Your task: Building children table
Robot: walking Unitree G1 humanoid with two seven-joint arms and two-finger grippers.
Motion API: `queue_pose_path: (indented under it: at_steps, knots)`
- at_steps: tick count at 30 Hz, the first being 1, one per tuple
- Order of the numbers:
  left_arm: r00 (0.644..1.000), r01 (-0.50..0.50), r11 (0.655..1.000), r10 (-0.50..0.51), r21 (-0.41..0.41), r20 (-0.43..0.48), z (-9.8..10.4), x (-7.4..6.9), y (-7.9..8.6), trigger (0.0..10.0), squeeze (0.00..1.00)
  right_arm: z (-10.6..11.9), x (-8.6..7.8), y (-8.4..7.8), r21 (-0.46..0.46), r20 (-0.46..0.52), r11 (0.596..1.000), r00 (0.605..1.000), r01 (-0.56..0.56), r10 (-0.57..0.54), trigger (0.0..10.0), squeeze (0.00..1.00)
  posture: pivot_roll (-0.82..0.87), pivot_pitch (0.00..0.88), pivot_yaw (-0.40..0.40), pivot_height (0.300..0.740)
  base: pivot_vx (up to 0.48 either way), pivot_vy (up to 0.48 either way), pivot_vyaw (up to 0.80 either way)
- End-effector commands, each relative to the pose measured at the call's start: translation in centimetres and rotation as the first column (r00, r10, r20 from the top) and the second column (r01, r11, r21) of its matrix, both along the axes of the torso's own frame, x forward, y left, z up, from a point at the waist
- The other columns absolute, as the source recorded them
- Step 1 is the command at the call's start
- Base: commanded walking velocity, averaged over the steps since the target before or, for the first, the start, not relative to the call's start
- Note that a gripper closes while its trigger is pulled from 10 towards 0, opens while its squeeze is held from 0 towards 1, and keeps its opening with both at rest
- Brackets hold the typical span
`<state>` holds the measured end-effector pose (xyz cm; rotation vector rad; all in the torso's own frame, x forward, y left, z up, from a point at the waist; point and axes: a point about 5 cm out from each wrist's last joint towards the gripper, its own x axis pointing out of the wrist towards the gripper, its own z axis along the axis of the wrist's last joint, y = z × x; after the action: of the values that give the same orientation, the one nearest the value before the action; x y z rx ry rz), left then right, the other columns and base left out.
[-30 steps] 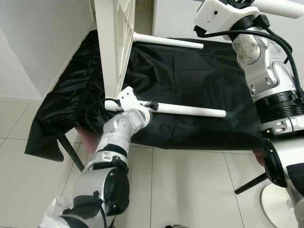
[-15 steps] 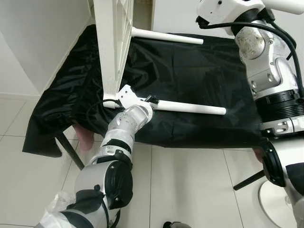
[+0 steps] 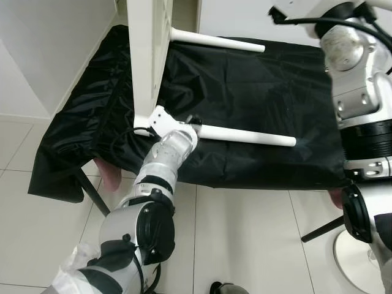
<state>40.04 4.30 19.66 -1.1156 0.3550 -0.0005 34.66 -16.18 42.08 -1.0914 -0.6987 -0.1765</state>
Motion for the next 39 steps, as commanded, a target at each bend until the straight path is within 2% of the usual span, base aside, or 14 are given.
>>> queue_pose_path:
  at_steps: [1, 11, 12, 16, 18, 21, 26, 28, 30, 32, 33, 36, 37, 39]
  knots:
    - [0.999, 0.04, 0.994, -0.036, -0.107, 0.031, -0.2, -0.4, -1.8, 10.0, 0.0, 4.2, -3.3, -1.8, 0.21, 0.208, 0.972, 0.976, -0.105, 0.06, 0.0, 0.0, -0.11, 0.096, 0.026, 0.74, 0.0, 0.0, 0.0]
    - [0.991, 0.029, 0.979, -0.002, -0.203, 0.132, 1.6, -0.2, -2.8, 10.0, 0.0, 4.7, -3.9, -2.3, 0.239, 0.218, 0.966, 0.975, -0.097, 0.044, 0.0, 0.0, -0.13, 0.095, 0.02, 0.74, 0.0, 0.0, 0.0]
    - [0.986, 0.031, 0.982, 0.0, -0.185, 0.168, 2.2, -0.2, -3.0, 0.0, 0.0, 4.7, -4.1, -2.4, 0.244, 0.217, 0.965, 0.975, -0.093, 0.039, 0.0, 0.0, -0.14, 0.095, 0.023, 0.74, 0.0, 0.0, 0.0]
    - [0.948, 0.039, 0.991, 0.004, -0.127, 0.317, 4.4, -0.2, -2.9, 0.0, 0.0, 4.8, -4.4, -2.9, 0.26, 0.219, 0.962, 0.975, -0.081, 0.023, 0.0, 0.0, -0.14, 0.098, 0.025, 0.74, 0.0, 0.0, 0.0]
    - [0.948, 0.039, 0.991, 0.004, -0.127, 0.317, 4.4, -0.2, -2.9, 0.0, 0.0, 4.8, -4.4, -2.9, 0.26, 0.219, 0.962, 0.975, -0.081, 0.023, 0.0, 0.0, -0.14, 0.098, 0.025, 0.74, 0.0, 0.0, 0.0]
    - [0.867, 0.047, 0.993, 0.015, -0.11, 0.498, 7.8, -0.4, -2.4, 0.0, 0.0, 4.7, -4.6, -3.3, 0.279, 0.217, 0.957, 0.976, -0.075, 0.013, 0.0, 0.0, -0.13, 0.098, 0.019, 0.74, 0.0, 0.0, 0.0]
    - [0.777, 0.052, 0.991, 0.035, -0.12, 0.629, 11.0, -0.6, -1.7, 0.0, 0.0, 4.7, -4.7, -3.5, 0.293, 0.217, 0.953, 0.976, -0.077, 0.012, 0.0, 0.0, -0.13, 0.097, 0.015, 0.74, 0.0, 0.0, 0.0]
    - [0.647, 0.046, 0.993, 0.05, -0.105, 0.761, 14.8, -1.3, -0.7, 0.0, 0.0, 4.6, -5.0, -4.0, 0.314, 0.232, 0.947, 0.973, -0.067, -0.008, 0.0, 0.0, -0.13, 0.097, 0.004, 0.74, 0.0, 0.0, 0.0]
    - [0.647, 0.046, 0.993, 0.05, -0.105, 0.761, 14.8, -1.3, -0.7, 0.0, 0.0, 4.6, -5.0, -4.0, 0.314, 0.232, 0.947, 0.973, -0.067, -0.008, 0.0, 0.0, -0.13, 0.097, 0.004, 0.74, 0.0, 0.0, 0.0]
    - [0.544, 0.038, 0.996, 0.05, -0.084, 0.837, 17.2, -2.2, -0.2, 0.0, 0.0, 3.8, -5.3, -4.9, 0.352, 0.234, 0.935, 0.971, -0.048, -0.038, 0.0, 0.0, -0.13, 0.099, -0.011, 0.74, 0.0, 0.0, 0.0]
    - [0.544, 0.038, 0.996, 0.05, -0.084, 0.837, 17.2, -2.2, -0.2, 0.0, 0.0, 3.8, -5.3, -4.9, 0.352, 0.234, 0.935, 0.971, -0.048, -0.038, 0.0, 0.0, -0.13, 0.099, -0.011, 0.74, 0.0, 0.0, 0.0]
    - [0.402, 0.004, 0.999, 0.033, -0.038, 0.915, 20.0, -4.0, 0.3, 0.0, 0.0, 0.4, -5.0, -6.8, 0.43, 0.178, 0.903, 0.978, 0.024, -0.111, 0.0, 0.0, -0.12, 0.101, -0.021, 0.74, 0.0, 0.0, 0.0]
    - [0.402, 0.004, 0.999, 0.033, -0.038, 0.915, 20.0, -4.0, 0.3, 0.0, 0.0, 0.4, -5.0, -6.8, 0.43, 0.178, 0.903, 0.978, 0.024, -0.111, 0.0, 0.0, -0.12, 0.101, -0.021, 0.74, 0.0, 0.0, 0.0]
    - [0.306, -0.011, 1.0, 0.011, -0.008, 0.952, 21.6, -5.5, 0.4, 0.0, 0.0, -2.8, -4.7, -7.8, 0.463, 0.11, 0.883, 0.983, 0.08, -0.147, 0.0, 0.0, -0.1, 0.104, -0.034, 0.74, 0.0, 0.0, 0.0]
